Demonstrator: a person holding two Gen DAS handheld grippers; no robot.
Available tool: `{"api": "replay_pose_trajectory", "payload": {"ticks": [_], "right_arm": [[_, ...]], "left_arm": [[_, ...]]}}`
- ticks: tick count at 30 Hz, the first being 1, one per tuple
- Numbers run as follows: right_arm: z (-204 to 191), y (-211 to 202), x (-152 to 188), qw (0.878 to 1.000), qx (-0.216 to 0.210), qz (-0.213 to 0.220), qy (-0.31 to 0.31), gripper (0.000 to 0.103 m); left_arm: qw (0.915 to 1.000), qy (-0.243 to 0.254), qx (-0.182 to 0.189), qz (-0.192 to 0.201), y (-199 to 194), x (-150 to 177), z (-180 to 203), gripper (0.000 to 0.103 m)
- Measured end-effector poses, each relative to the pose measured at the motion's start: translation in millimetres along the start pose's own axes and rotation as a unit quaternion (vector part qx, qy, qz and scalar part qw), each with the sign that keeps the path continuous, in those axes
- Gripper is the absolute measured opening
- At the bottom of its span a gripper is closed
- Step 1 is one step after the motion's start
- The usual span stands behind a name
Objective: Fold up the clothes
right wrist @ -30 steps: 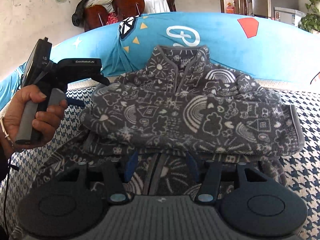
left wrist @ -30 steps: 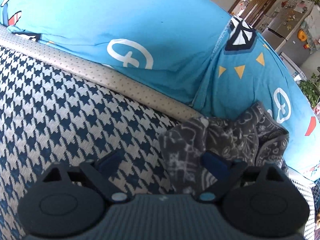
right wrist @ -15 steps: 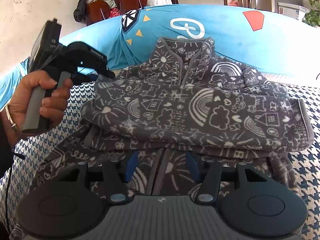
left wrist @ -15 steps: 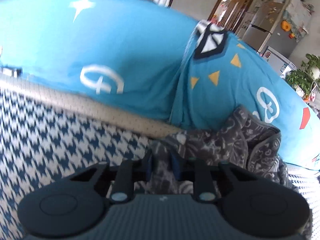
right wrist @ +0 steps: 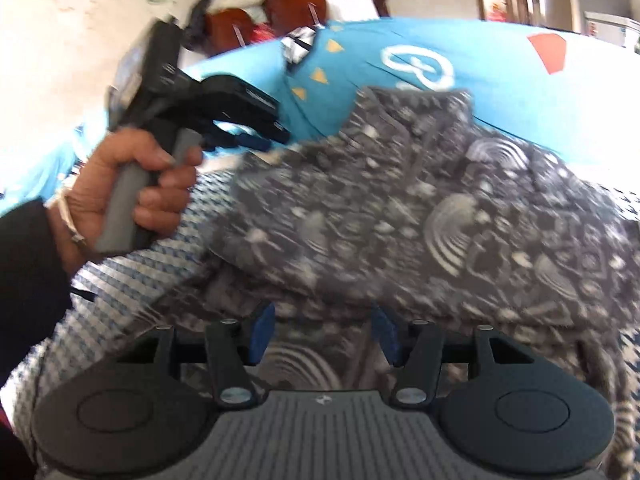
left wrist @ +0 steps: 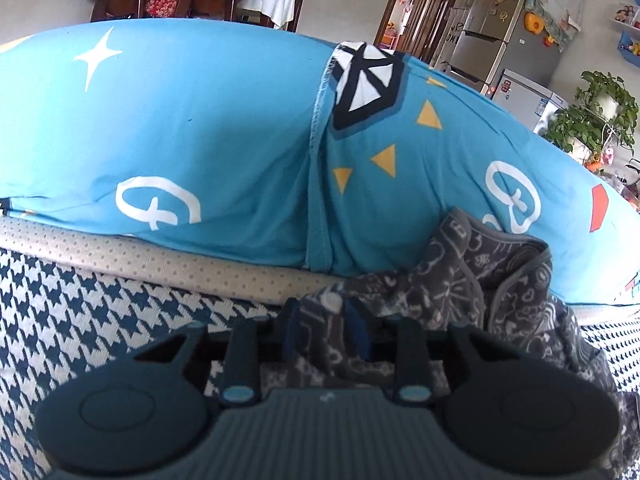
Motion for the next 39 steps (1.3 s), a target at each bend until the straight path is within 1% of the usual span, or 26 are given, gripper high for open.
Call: {"api": "replay_pose_trajectory", "payload": {"ticks": [1,4,7,8,9,11,12,13,14,18,20,22,25,27,29,36,39], "right_arm": [[-4.6,-0.8,-1.9,1.0,-0.013,0.006,-0.002,0.054],[-20.8,-1.0,-4.7,0.998,-0.053,0.015,-0.011,0.054],[-37.4,0.3,-5.6,0.996,-0.089,0.021,-0.024,0.054],[-41.8,2.4,-6.0,0.995,-0.095,0.021,-0.03,0.054],[-46.1,4.4,-5.9,0.994,-0.099,0.022,-0.035,0.054],[-53.8,8.5,-5.0,0.993,-0.108,0.023,-0.041,0.054],[-57.0,11.1,-4.8,0.993,-0.111,0.024,-0.043,0.054],[-59.3,14.6,-5.3,0.992,-0.111,0.027,-0.044,0.054],[-61.1,18.6,-6.1,0.993,-0.109,0.03,-0.045,0.054],[-65.0,37.3,-9.0,0.994,-0.098,0.037,-0.043,0.054],[-66.1,47.0,-10.2,0.994,-0.091,0.039,-0.041,0.054],[-66.9,55.7,-11.6,0.995,-0.085,0.043,-0.038,0.054],[-66.6,62.5,-14.3,0.994,-0.091,0.048,-0.022,0.054],[-66.4,66.5,-15.0,0.994,-0.1,0.047,-0.003,0.054],[-66.3,69.8,-16.4,0.994,-0.099,0.054,0.006,0.054],[-66.7,77.9,-27.4,0.992,-0.079,0.095,0.009,0.054],[-67.5,85.7,-28.9,0.992,-0.079,0.095,0.007,0.054]], "left_arm": [[1.0,0.0,-0.003,-0.001,-0.2,0.4,-2.8,0.032],[0.9999,0.004,-0.008,-0.007,-5.0,-0.9,-14.5,0.042],[0.9998,0.009,-0.006,-0.017,-11.5,1.7,-26.1,0.049],[0.9997,0.009,-0.002,-0.021,-13.5,4.0,-29.3,0.05],[0.9996,0.009,0.003,-0.026,-15.1,6.6,-32.2,0.054],[0.9988,0.002,0.025,-0.042,-15.6,14.5,-34.9,0.062],[0.9981,-0.002,0.036,-0.049,-15.8,18.4,-36.3,0.069],[0.9978,-0.009,0.039,-0.052,-15.5,22.5,-37.4,0.074],[0.9977,-0.013,0.041,-0.052,-15.2,25.1,-37.8,0.075],[0.9957,-0.015,0.066,-0.063,-10.0,28.9,-28.1,0.075],[0.9956,-0.011,0.065,-0.066,-6.3,27.4,-23.5,0.072],[0.9952,-0.009,0.068,-0.07,-2.5,25.8,-20.3,0.065],[0.9946,-0.008,0.072,-0.074,2.9,23.4,-18.3,0.059],[0.9951,-0.007,0.064,-0.076,7.4,22.4,-19.6,0.058],[0.9953,-0.005,0.057,-0.078,10.7,21.2,-22.0,0.057],[0.9964,0.008,0.032,-0.079,13.5,13.2,-29.6,0.057],[0.9962,0.011,0.028,-0.082,15.1,12.7,-31.9,0.057]]}}
Point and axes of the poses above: each gripper's, at about its wrist camera, not at the fingertips, and y roughly the way its jaws point, z to its right, x to its underside, the point moved 9 cm from there along y, roughly the way its jaws point
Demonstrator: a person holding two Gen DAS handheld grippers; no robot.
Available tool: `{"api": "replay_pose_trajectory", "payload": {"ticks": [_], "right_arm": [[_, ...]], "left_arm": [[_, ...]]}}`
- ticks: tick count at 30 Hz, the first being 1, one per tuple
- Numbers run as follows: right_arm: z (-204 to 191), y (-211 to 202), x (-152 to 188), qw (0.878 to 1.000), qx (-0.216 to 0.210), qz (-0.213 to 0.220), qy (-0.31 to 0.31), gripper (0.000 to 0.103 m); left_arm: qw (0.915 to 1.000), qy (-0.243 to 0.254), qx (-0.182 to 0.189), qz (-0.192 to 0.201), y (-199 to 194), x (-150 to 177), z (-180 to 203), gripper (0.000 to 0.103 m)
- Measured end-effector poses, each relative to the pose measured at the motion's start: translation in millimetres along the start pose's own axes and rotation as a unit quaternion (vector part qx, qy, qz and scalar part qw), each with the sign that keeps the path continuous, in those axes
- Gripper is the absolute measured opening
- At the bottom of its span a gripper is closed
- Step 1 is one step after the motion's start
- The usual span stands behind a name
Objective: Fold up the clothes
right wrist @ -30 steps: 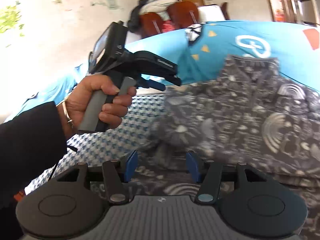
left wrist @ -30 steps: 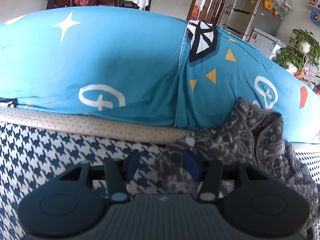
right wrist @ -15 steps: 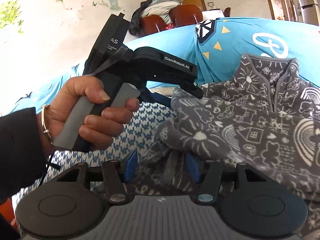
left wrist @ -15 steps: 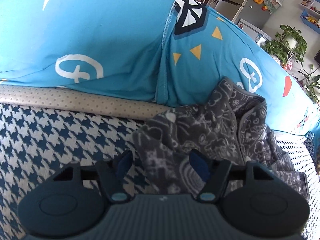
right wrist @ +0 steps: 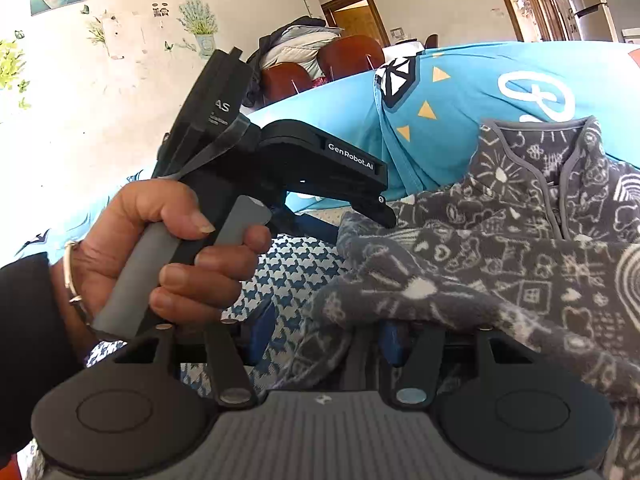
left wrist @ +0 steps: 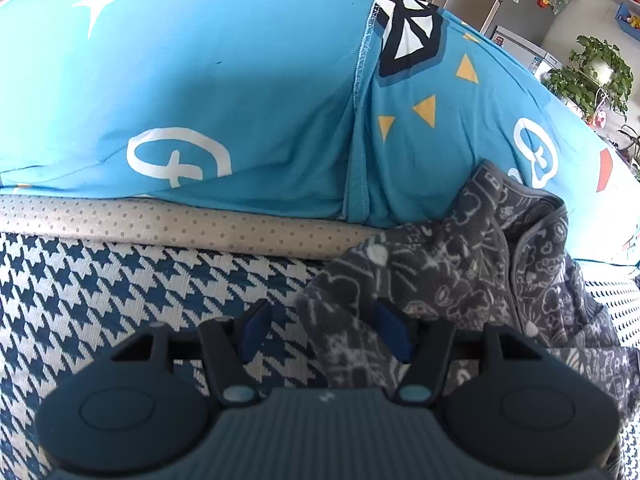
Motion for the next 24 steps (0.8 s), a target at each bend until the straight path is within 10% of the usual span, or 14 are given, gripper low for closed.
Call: {"api": "replay_pose_trajectory", "payload": {"ticks": [9,18,24], "right_arm": [[-0.2,12.5,4.2,0.999,-0.044,-0.028,0.002,0.024],[-13.0,17.8,15.3,0.996,-0.074,-0.051,-0.026,0.022],[-6.5,9.0,14.5,0.999,-0.02,-0.035,-0.031,0.029]], "left_arm": [[0.9985,0.004,0.049,-0.023,0.2,7.0,-1.9,0.065],[0.9994,-0.002,0.034,-0.007,2.6,4.3,12.5,0.053],[0.9973,-0.012,0.067,-0.028,4.6,6.7,12.3,0.056]]}}
Point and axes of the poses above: each gripper's, at about its wrist camera, not at the fingertips, and y roughly the way its jaws point, z to its right, x to its underside, the point moved 9 cm from there along y, roughly the way its jaws point
